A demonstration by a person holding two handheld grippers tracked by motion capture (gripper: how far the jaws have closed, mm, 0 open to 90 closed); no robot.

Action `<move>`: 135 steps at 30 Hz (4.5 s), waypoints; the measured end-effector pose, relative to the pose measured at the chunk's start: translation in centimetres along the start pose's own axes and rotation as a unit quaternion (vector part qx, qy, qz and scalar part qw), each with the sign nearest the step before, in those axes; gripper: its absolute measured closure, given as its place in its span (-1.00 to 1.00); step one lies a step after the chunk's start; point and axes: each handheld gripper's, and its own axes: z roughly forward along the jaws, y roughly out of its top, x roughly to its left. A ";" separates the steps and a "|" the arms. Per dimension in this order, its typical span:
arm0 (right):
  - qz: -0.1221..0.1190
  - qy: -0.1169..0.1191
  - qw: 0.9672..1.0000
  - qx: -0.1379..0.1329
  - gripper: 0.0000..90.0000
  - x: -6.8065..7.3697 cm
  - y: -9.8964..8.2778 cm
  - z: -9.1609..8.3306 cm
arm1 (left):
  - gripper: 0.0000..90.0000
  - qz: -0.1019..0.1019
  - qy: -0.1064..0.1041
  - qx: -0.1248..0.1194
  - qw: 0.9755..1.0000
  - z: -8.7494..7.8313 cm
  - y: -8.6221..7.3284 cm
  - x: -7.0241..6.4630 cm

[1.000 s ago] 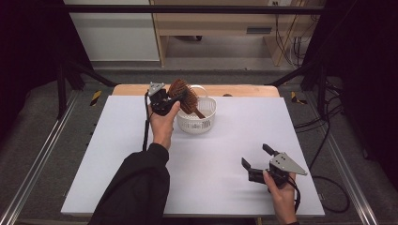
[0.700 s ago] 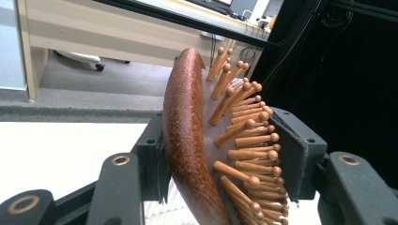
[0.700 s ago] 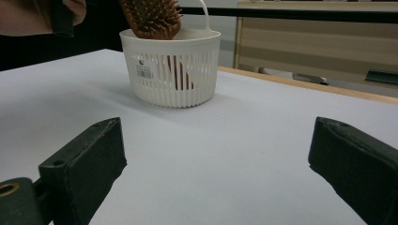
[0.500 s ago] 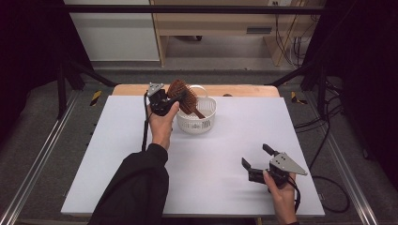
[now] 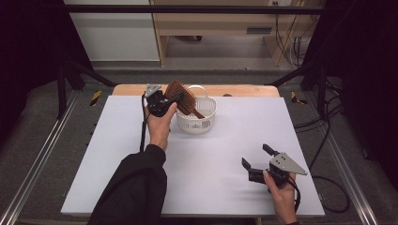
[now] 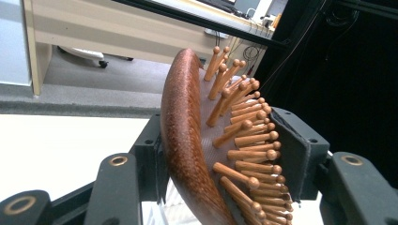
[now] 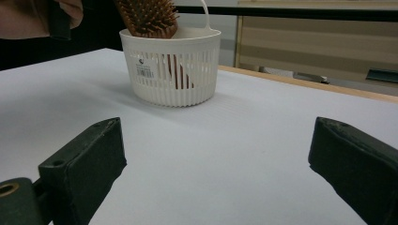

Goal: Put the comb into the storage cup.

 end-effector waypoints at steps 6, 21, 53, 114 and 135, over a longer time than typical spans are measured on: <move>0.001 0.001 1.000 0.000 -0.90 0.0 0.0 0.0 | -0.05 -0.003 0.003 0.002 1.000 -0.1 -0.1 0.4; 0.002 0.003 1.000 -0.001 -0.90 0.1 0.0 0.0 | -0.06 -0.010 0.006 0.000 1.000 -0.2 -0.2 1.0; 0.002 0.009 1.000 0.000 -0.90 0.2 0.1 0.2 | -0.11 -0.008 0.013 0.012 1.000 -0.5 -0.3 2.1; 0.003 0.011 1.000 0.002 -0.91 0.2 0.0 0.2 | -0.90 0.004 0.018 0.015 1.000 -0.3 -0.3 2.7; 0.000 0.014 1.000 0.003 -0.91 0.2 0.0 0.2 | -0.93 0.052 0.035 0.003 0.998 -3.2 0.1 2.3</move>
